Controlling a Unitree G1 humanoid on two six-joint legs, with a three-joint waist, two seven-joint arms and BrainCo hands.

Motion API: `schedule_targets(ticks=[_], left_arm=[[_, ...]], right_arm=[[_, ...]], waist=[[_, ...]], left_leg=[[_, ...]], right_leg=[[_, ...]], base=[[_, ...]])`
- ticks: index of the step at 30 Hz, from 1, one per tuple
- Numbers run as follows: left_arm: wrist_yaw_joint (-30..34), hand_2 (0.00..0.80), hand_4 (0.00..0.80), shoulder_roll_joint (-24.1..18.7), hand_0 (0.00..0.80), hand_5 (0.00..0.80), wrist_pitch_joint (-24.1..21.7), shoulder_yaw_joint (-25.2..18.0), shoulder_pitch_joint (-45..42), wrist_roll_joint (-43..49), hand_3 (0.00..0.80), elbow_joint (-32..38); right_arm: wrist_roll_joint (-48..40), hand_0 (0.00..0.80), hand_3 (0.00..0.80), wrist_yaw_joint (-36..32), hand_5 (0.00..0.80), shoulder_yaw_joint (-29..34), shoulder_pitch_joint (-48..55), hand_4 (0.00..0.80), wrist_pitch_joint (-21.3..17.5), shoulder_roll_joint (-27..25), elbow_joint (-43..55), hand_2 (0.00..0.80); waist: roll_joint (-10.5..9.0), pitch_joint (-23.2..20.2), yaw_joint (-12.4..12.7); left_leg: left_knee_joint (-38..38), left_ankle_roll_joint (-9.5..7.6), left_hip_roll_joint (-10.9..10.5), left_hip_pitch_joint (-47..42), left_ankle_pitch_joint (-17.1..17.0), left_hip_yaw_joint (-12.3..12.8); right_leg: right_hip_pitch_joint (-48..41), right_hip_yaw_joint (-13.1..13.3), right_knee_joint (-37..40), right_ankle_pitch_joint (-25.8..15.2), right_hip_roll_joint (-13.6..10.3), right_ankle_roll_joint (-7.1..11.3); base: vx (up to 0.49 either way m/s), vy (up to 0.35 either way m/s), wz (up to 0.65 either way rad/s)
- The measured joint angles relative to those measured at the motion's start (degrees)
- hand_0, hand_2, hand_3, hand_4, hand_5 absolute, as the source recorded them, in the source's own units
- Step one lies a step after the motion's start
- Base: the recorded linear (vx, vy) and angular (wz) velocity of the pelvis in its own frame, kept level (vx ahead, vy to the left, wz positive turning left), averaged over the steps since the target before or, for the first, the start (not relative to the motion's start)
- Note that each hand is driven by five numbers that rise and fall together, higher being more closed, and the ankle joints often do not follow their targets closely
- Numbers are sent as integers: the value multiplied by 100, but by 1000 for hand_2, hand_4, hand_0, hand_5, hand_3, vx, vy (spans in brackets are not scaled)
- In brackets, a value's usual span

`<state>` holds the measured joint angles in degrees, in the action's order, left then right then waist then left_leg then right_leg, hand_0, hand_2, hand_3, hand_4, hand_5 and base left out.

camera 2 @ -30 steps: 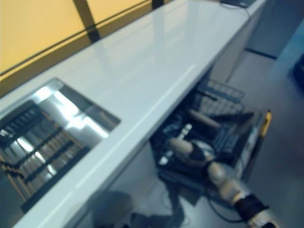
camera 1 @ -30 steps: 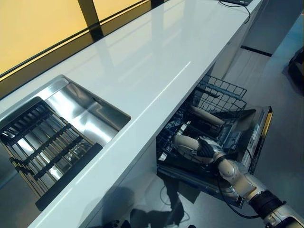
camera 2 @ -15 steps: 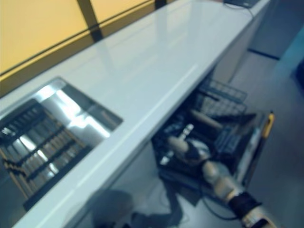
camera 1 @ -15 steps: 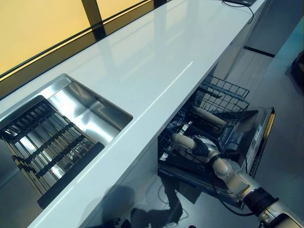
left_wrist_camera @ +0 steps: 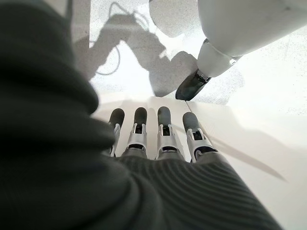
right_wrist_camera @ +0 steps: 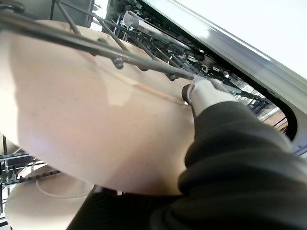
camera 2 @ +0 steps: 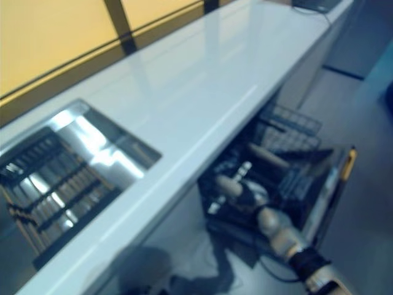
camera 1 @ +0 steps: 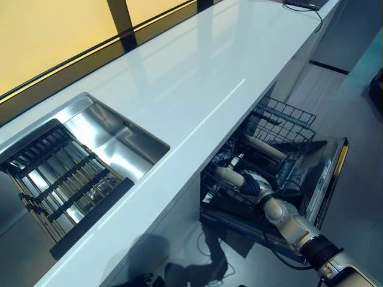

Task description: Take plates into dishwasher

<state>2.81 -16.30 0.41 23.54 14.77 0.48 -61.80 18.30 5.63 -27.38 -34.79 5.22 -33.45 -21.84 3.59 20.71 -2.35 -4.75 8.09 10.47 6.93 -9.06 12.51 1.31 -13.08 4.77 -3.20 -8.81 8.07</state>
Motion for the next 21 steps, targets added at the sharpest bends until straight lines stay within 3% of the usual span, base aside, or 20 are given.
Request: schedule_targets(ticks=[14,15,17,21], left_arm=[[7,0,0,0,0,0,38,0,29,1,0,-5],[6,0,0,0,0,0,39,0,29,1,0,-5],[6,0,0,0,0,0,43,0,39,1,0,-5],[5,0,0,-2,0,0,47,0,42,2,0,-5]], right_arm=[[-106,800,800,-117,800,-14,-85,800,143,130,-207,800],[-105,599,599,-136,599,-15,-84,599,144,131,-212,599],[-105,0,0,-165,0,-19,-84,0,145,135,-211,0],[-104,0,0,-207,0,-32,-74,0,164,159,-213,0]], waist=[[-104,-56,6],[-109,-58,6],[-113,-61,3],[-121,-65,4]], left_leg=[[2,-5,-2,-41,-13,-28],[3,-6,-2,-43,-14,-30],[3,-9,-2,-51,-17,-32],[2,-10,-3,-100,-18,-34]], right_leg=[[-62,-26,-6,0,0,0],[-67,-27,-6,0,0,0],[-74,-28,-10,-1,0,-1],[-121,-29,-14,0,0,-1]], base=[[0,0,0],[0,0,0],[0,0,0],[0,0,0]])
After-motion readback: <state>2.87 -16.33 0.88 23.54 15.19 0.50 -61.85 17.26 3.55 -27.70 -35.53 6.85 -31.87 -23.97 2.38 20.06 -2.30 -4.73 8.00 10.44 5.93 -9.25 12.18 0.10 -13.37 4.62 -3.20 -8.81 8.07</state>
